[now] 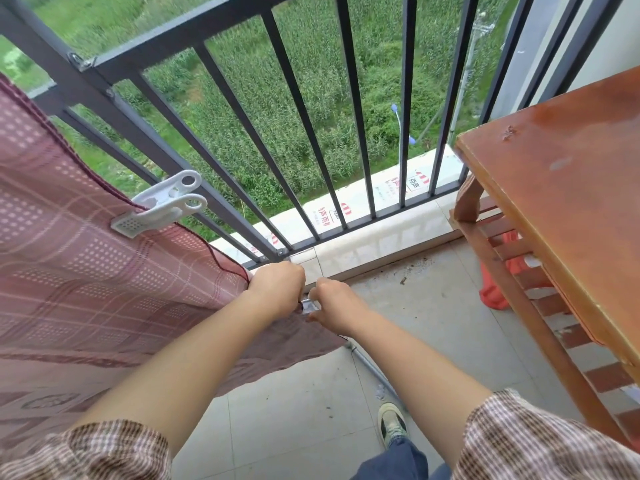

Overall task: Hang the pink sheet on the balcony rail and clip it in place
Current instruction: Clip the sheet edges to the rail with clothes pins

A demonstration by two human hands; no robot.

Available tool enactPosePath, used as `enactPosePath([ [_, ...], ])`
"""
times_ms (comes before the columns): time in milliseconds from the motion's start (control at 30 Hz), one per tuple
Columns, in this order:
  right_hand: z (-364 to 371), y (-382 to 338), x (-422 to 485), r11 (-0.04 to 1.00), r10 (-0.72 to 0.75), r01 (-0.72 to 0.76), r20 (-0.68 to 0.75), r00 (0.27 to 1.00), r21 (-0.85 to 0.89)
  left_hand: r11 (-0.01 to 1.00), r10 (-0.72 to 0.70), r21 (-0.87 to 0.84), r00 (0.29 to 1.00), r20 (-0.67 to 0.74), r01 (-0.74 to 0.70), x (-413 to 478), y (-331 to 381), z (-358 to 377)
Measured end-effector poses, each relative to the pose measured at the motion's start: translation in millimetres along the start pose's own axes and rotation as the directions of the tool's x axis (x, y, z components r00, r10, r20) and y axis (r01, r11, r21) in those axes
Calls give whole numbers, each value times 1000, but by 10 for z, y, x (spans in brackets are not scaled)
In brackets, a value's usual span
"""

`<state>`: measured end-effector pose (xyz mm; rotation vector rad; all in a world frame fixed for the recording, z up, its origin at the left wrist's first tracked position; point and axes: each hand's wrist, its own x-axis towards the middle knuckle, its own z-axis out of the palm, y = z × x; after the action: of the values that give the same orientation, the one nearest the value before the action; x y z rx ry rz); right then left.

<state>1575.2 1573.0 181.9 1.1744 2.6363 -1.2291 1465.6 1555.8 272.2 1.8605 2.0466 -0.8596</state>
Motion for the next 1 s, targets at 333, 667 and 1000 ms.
enactPosePath([
  [333, -94, 496, -500, 957, 246, -231, -70, 967, 176, 995, 67, -59, 986, -153, -76, 99, 448, 78],
  [667, -529, 2024, -2340, 715, 697, -644, -201, 688, 273, 863, 260, -415, 958, -122, -287, 49, 2709, 271],
  [1000, -1171, 3171, -4346, 585, 716, -810, -441, 541, -42, 684, 539, -423, 803, -257, -594, -259, 4860, -54],
])
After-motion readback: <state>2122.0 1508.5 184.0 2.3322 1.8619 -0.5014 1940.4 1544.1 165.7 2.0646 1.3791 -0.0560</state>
